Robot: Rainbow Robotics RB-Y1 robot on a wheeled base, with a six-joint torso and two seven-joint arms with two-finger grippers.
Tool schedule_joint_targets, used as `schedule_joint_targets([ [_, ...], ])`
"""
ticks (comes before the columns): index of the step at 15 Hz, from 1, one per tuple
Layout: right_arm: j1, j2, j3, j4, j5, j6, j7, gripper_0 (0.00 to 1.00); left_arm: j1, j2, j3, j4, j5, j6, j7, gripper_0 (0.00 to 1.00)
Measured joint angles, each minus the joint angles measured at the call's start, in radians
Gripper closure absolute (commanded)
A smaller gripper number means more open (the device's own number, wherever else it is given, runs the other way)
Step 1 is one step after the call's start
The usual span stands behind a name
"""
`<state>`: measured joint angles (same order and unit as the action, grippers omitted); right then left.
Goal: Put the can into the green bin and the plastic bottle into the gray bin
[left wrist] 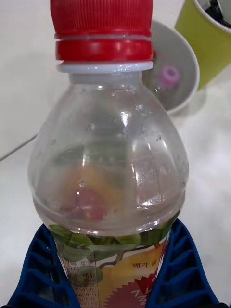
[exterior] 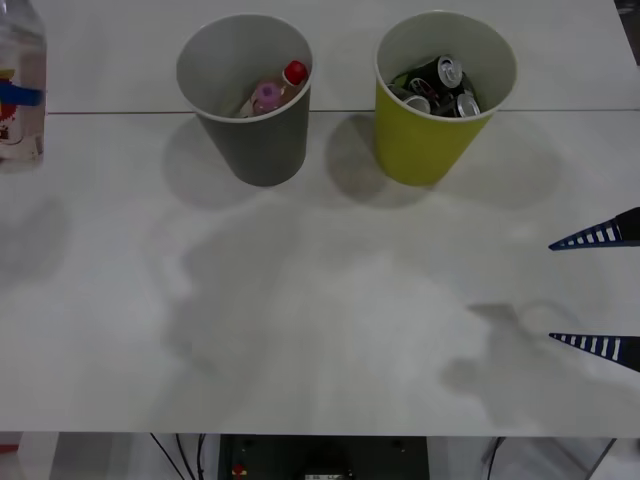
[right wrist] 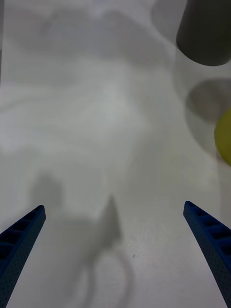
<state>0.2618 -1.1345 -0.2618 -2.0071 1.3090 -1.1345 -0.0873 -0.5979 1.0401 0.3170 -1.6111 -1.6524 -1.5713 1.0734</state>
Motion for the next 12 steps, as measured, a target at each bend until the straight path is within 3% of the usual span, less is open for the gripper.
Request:
schedule_joint_targets([
  [5, 0.000, 0.000, 0.000, 0.000, 0.000, 0.000, 0.000, 0.00, -0.232, -0.073, -0.158, 0.000, -0.180, 0.000, 0.029, 1.00],
  [12, 0.000, 0.000, 0.000, 0.000, 0.000, 0.000, 0.000, 0.00, -0.431, -0.288, -0.238, 0.003, -0.361, 0.000, 0.013, 1.00],
])
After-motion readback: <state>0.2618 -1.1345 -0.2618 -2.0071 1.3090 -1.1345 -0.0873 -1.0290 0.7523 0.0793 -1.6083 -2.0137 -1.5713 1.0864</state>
